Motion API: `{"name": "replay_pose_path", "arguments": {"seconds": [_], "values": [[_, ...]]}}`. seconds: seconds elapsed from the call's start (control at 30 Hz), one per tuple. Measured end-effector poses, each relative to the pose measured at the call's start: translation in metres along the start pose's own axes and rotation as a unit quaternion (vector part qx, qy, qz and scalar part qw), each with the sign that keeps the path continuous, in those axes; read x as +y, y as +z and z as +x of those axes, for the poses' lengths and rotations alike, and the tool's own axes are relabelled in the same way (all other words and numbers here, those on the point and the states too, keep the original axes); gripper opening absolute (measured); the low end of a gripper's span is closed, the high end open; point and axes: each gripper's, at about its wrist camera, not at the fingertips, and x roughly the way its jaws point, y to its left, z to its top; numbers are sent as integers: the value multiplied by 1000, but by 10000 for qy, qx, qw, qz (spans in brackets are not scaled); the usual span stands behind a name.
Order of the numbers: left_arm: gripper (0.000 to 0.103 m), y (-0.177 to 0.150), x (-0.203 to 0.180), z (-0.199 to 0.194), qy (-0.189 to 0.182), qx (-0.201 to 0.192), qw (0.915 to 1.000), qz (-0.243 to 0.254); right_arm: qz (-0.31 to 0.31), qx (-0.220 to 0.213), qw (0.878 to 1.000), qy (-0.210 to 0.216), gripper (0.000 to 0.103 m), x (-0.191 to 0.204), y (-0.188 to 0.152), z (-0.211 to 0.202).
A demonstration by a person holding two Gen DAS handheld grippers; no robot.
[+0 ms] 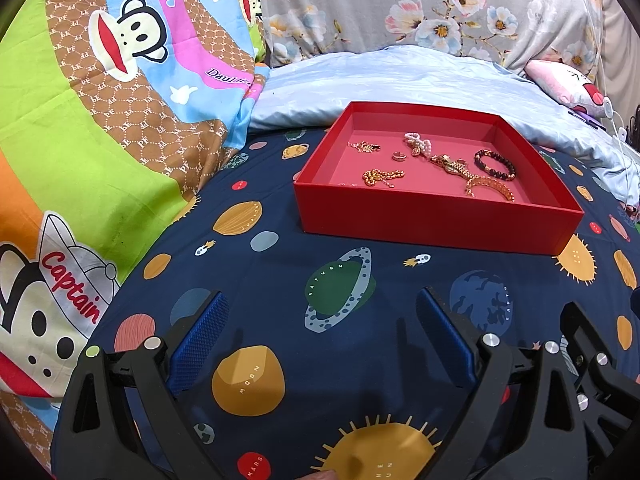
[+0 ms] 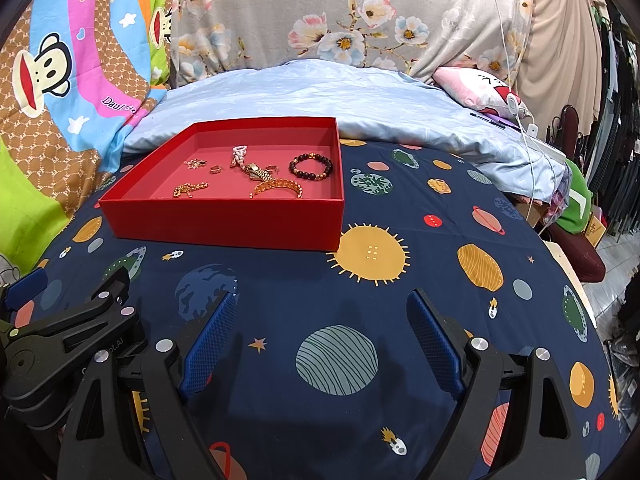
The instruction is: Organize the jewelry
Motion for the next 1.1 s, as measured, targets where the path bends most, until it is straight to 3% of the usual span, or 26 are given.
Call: {"name": "replay_pose_path", "arguments": {"seconds": [1.1], "values": [[91,0,-2,-1,115,-35,9999,27,-7,12,10000,-8,86,0,0,1]]}}
